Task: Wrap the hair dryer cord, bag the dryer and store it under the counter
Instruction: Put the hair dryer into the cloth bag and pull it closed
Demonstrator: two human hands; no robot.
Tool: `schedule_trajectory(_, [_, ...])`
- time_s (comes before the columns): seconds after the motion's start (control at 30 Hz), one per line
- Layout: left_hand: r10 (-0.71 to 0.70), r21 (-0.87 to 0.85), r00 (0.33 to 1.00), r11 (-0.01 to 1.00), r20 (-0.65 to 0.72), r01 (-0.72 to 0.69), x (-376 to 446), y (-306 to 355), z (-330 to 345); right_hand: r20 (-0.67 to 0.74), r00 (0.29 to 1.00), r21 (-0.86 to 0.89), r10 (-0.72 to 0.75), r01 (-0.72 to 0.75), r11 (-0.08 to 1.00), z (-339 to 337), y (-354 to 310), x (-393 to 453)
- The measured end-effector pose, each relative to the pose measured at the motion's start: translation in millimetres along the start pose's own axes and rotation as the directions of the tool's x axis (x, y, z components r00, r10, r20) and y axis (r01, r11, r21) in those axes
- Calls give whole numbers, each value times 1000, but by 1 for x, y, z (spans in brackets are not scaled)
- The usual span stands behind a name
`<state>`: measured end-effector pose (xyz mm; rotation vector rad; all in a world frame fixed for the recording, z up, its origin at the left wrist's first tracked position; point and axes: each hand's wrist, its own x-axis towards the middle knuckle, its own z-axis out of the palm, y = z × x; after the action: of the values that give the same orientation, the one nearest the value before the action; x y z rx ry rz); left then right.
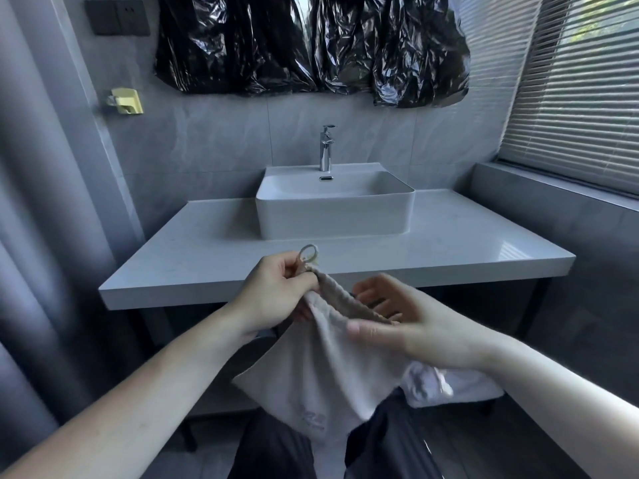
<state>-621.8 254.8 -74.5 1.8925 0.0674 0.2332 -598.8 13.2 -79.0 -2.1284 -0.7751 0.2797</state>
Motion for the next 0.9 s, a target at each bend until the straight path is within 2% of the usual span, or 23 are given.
schedule_trajectory(0.1, [-70,-114,997,991,-13,69,-1,2,-1,23,1000,-376,5,4,927,8,7,-14])
schedule_trajectory(0.17, [-94,-148,995,985,-20,90,-2,2,-3,-34,999,-501,-32,10,865,13,18,-11])
schedule_trajectory(0.27, [-141,-169,990,976,-21,136,-4,-1,-10,-141,990,-495,4,-74,865,9,31,-3])
schedule_trajectory(0.5, [-213,-163,977,964,-5,210,-11,-12,-22,5,999,-419,43,-38,907,24,31,9])
schedule_trajectory(0.63, [-221,-133,975,967,-9,218,-17,-17,-31,-102,994,-372,29,-66,926,24,39,13])
schedule_trajectory(0.77, [-153,92,988,984,-23,155,-25,-22,-54,-184,982,-315,-44,-16,949,18,36,3])
schedule_trajectory(0.9, [-116,342,993,934,18,103,-40,-35,-68,-206,973,-329,-101,28,944,16,30,-9])
